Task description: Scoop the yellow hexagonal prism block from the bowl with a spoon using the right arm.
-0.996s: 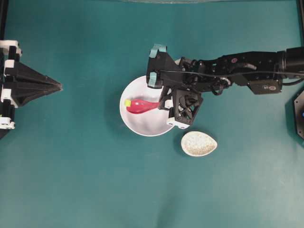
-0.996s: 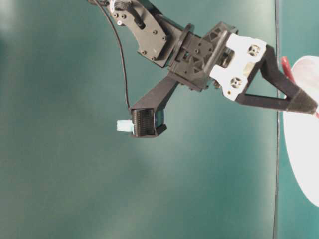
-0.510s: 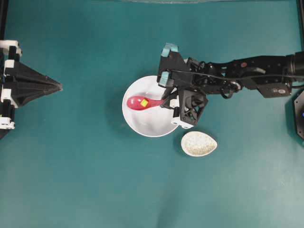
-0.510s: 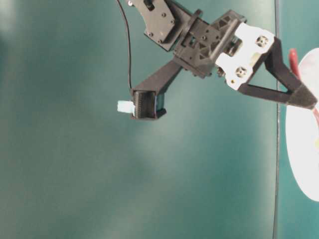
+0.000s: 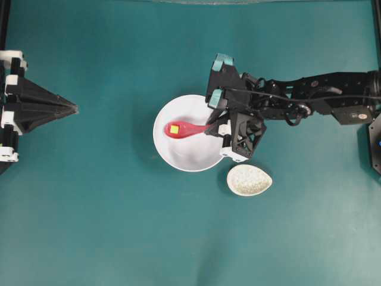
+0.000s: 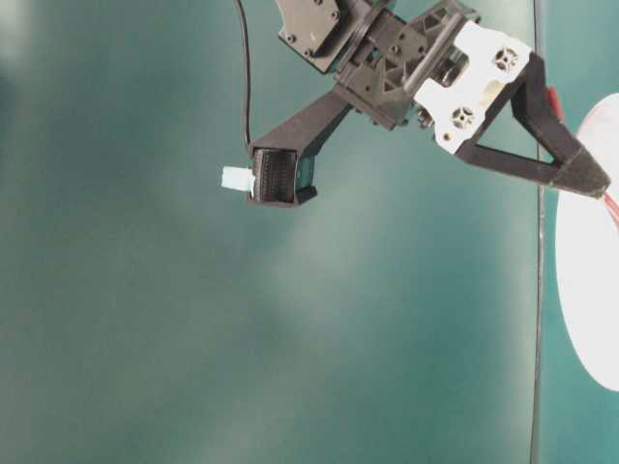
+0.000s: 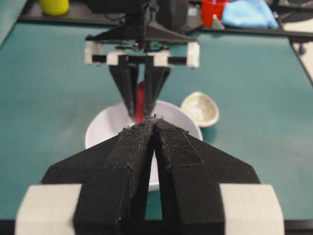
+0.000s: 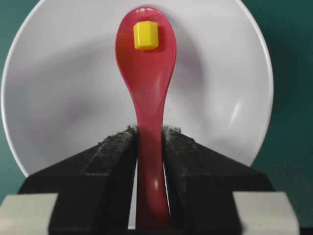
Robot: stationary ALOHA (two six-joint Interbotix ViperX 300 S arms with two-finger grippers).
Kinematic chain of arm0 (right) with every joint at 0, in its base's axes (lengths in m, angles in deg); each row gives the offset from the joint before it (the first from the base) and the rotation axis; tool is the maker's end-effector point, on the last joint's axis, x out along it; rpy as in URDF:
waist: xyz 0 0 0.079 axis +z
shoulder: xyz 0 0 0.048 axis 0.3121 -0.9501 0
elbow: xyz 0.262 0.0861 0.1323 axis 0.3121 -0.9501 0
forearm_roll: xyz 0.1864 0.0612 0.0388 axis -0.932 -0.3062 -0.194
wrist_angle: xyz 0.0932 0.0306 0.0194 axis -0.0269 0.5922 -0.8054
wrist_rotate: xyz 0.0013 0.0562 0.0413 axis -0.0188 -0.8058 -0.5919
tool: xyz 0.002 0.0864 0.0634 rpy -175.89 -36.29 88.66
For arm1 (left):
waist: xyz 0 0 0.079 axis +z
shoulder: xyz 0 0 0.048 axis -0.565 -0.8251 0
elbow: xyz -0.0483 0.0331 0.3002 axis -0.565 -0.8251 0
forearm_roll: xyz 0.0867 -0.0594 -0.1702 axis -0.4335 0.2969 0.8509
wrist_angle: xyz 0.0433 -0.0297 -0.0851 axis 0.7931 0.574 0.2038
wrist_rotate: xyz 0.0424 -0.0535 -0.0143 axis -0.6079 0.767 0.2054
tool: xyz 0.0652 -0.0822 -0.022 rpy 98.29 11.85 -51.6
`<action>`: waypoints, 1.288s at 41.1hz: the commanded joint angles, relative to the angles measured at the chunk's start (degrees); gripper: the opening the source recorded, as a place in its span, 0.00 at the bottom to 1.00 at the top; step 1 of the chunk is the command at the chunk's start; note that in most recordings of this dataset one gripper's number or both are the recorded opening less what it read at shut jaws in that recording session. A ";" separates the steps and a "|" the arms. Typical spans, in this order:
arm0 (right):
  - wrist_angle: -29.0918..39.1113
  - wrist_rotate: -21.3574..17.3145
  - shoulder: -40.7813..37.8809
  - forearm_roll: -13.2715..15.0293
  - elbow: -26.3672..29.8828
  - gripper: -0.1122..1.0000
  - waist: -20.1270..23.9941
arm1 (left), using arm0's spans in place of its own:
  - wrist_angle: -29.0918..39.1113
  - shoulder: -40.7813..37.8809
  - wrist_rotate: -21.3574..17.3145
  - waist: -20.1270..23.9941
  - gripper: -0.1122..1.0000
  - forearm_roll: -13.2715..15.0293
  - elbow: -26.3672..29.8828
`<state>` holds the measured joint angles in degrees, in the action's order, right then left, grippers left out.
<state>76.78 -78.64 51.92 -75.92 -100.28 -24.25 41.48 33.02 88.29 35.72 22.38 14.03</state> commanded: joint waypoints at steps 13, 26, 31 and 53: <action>-4.39 -1.32 5.62 -0.26 -1.85 0.32 0.26 | -0.26 -0.35 0.09 0.09 0.13 -0.09 1.58; -4.39 -2.11 9.49 -0.44 -3.08 0.32 0.26 | -0.26 -0.35 0.09 0.09 0.13 -0.09 1.58; -4.04 -2.11 11.07 -0.35 -3.34 0.32 0.26 | -0.26 -0.35 0.09 0.09 0.13 -0.18 1.58; -1.32 -2.02 18.28 -0.26 -5.27 0.32 0.26 | -0.26 -0.35 0.26 0.09 0.13 -0.09 1.58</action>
<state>75.63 -80.75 67.92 -76.19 -105.73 -24.16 41.48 33.02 88.47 35.72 22.38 13.94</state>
